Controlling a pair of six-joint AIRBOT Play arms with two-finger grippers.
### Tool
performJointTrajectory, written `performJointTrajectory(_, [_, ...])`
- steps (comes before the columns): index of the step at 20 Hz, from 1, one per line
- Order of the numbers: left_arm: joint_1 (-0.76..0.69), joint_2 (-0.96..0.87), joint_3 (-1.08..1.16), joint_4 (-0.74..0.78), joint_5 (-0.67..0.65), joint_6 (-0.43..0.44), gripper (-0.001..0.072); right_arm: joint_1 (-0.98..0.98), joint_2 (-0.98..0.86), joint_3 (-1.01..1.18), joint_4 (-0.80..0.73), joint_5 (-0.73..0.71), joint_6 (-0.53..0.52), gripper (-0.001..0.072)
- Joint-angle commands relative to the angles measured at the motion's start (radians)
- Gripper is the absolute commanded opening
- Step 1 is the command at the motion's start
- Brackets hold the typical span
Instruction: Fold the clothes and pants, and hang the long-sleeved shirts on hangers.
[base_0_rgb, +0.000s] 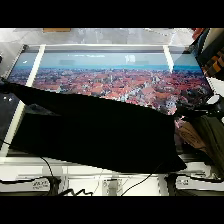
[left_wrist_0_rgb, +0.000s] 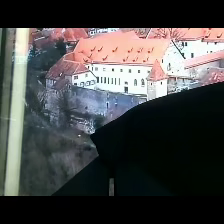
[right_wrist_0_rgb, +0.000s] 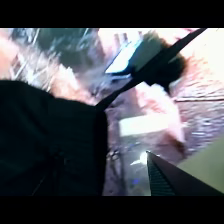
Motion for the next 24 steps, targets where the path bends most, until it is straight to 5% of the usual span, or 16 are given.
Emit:
performJointTrajectory(1, [0.004,-0.001,0.0,0.0,0.001,0.0,0.0012,-0.037,-0.063,0.002,0.154,0.113,-0.128,0.0556])
performJointTrajectory(4, [0.003,-0.001,0.0,0.0,0.001,0.0,0.0012,-0.037,-0.117,0.002,0.185,0.109,-0.152,0.0553])
performJointTrajectory(10, [0.002,-0.002,0.0,-0.01,0.001,0.0,0.0013,-0.033,-0.19,0.002,0.32,0.014,-0.196,0.0437])
performJointTrajectory(15, [0.002,-0.002,0.0,-0.038,0.005,0.0,0.0012,0.0,-0.201,0.021,0.429,-0.107,-0.283,0.0047])
performJointTrajectory(16, [0.002,-0.003,0.0,-0.038,0.009,0.0,0.0012,0.0,-0.201,0.041,0.457,-0.132,-0.284,0.0023])
performJointTrajectory(20, [-0.021,-0.006,0.0,-0.056,0.091,0.0,0.0012,0.0,-0.201,0.162,0.49,-0.143,-0.285,0.0022])
performJointTrajectory(24, [-0.099,-0.006,0.0,-0.121,0.348,0.0,0.0011,0.0,-0.201,0.287,0.489,-0.176,-0.279,0.0022])
